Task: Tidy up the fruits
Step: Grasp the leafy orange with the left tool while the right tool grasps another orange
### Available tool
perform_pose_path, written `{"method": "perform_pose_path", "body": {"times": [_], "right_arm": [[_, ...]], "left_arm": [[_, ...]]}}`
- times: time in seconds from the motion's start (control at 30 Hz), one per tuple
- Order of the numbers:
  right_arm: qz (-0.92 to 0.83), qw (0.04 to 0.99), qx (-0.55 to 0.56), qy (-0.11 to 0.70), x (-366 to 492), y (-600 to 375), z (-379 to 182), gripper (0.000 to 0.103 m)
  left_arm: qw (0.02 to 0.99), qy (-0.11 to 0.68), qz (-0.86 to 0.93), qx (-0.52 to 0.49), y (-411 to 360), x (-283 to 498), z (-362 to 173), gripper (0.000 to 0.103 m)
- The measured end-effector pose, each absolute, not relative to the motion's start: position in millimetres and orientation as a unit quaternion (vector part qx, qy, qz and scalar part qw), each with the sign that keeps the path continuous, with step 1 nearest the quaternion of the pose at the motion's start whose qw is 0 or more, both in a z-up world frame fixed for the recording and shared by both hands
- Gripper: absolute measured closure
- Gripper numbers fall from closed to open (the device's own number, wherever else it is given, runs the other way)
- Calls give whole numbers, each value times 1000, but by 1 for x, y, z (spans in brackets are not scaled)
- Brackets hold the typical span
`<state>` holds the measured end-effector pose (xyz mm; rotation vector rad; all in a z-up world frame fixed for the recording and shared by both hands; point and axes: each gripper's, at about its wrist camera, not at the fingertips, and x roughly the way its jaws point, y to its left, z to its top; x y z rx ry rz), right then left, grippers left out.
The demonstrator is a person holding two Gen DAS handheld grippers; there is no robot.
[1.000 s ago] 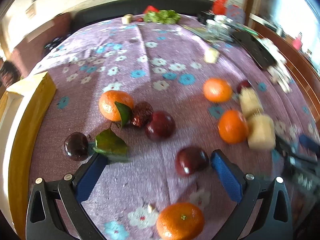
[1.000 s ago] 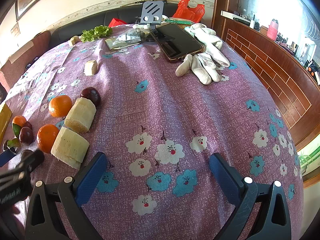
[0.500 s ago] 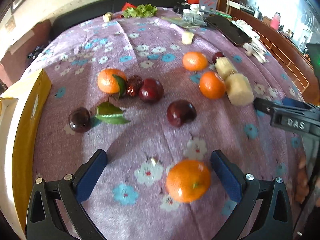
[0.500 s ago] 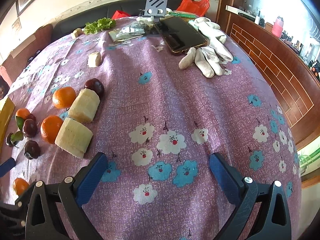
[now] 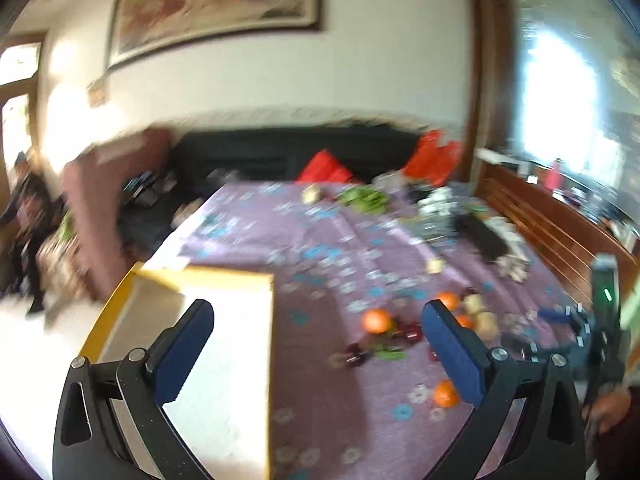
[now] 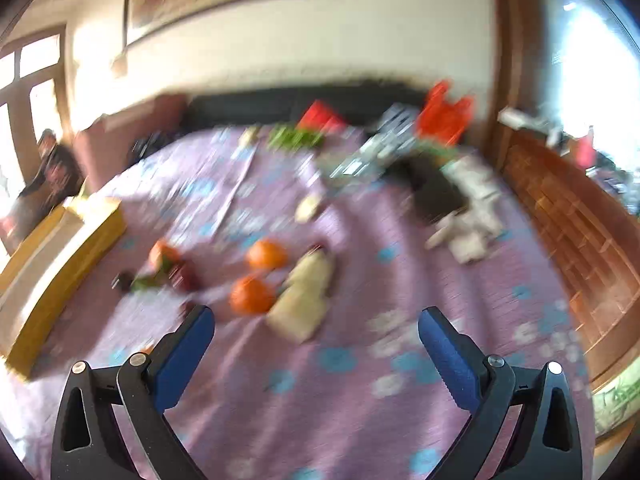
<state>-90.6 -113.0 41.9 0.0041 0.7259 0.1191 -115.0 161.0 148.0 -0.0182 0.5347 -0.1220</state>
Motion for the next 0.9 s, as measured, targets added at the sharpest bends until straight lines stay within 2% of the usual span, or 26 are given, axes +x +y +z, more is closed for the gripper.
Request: {"method": "perform_pose_path", "body": {"times": [0.1, 0.13, 0.17, 0.2, 0.23, 0.27, 0.3, 0.37, 0.47, 0.5, 0.57, 0.67, 0.9], "right_arm": [[113, 918, 15, 379, -87, -92, 34, 13], [125, 915, 14, 384, -87, -86, 32, 17], [136, 911, 14, 388, -87, -82, 32, 18], [145, 910, 14, 388, -88, -77, 32, 18], [152, 909, 14, 388, -90, -74, 32, 18], [162, 907, 16, 389, -90, -71, 33, 18], [177, 902, 21, 393, -90, -67, 32, 18], [201, 893, 22, 402, -92, -52, 27, 21], [216, 886, -16, 411, -93, -28, 19, 31], [219, 883, -28, 415, -92, -20, 15, 34], [225, 881, -36, 416, -92, -13, 12, 34], [228, 879, -36, 416, -91, -12, 6, 34], [236, 875, -3, 423, -86, -20, -4, 35]], "left_arm": [[954, 285, -71, -53, 180, -108, 137, 1], [952, 290, -78, -63, 184, -106, 133, 7], [947, 300, -91, -71, 187, -103, 128, 19], [944, 307, -94, -70, 188, -104, 125, 26], [941, 319, -94, -61, 186, -101, 120, 41], [937, 331, -94, -52, 181, -97, 114, 50], [934, 341, -97, -49, 176, -93, 107, 52], [922, 369, -103, -51, 168, -79, 94, 52], [912, 394, -104, -42, 155, -66, 82, 50], [910, 400, -106, -37, 151, -61, 80, 46], [904, 410, -117, -30, 142, -50, 77, 33], [900, 411, -143, -27, 128, -26, 76, 25], [867, 456, -187, -75, 106, 40, 47, 25]]}}
